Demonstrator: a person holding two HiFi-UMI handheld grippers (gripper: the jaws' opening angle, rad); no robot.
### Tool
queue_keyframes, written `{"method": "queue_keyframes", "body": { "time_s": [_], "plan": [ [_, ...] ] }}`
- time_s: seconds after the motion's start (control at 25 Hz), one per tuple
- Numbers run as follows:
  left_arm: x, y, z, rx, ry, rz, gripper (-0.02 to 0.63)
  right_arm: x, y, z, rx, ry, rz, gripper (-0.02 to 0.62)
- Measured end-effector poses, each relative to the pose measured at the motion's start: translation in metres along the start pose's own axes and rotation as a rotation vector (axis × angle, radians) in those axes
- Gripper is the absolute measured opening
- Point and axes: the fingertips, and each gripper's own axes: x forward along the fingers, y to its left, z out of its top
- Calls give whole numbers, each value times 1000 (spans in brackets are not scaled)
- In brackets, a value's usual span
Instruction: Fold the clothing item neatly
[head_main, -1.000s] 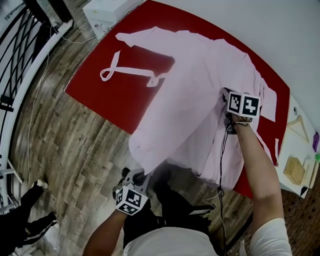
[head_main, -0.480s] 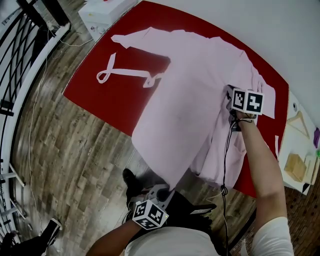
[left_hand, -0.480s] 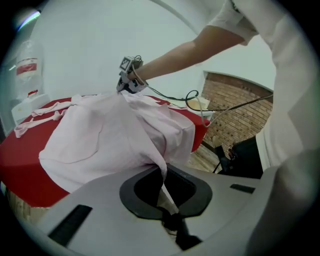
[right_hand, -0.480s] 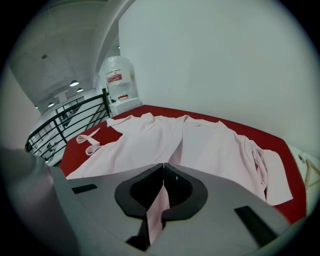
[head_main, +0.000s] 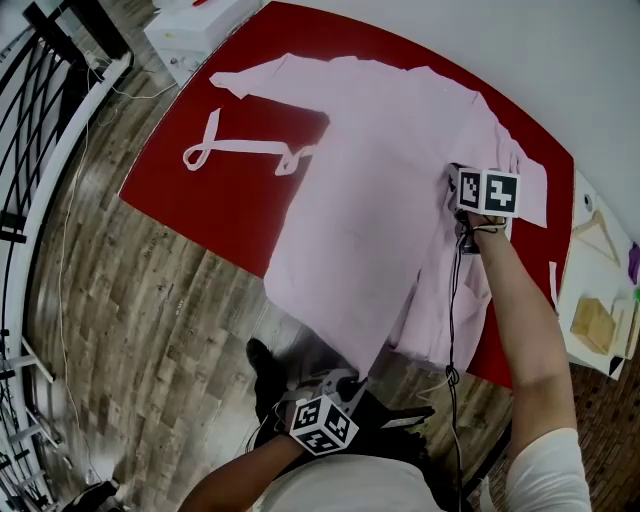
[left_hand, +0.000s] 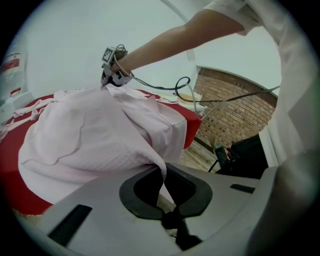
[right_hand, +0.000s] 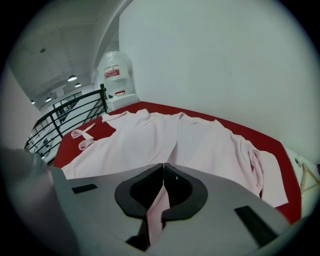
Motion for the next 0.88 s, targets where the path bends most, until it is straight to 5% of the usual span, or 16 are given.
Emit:
{"method": "queue_keyframes", "body": {
  "time_s": [0.28,0.64,0.88],
  "plan": [
    [32,2,-37,38,116,-23,12,22,-7,-29,-39,53,-65,21],
    [34,4,-50,-5,127,-48,16,34,-8,-52,-31,74,-30,25],
    [18,0,-48,-57,114,-80,114,16,-11,-54,12,33,-7,55]
  ]
}}
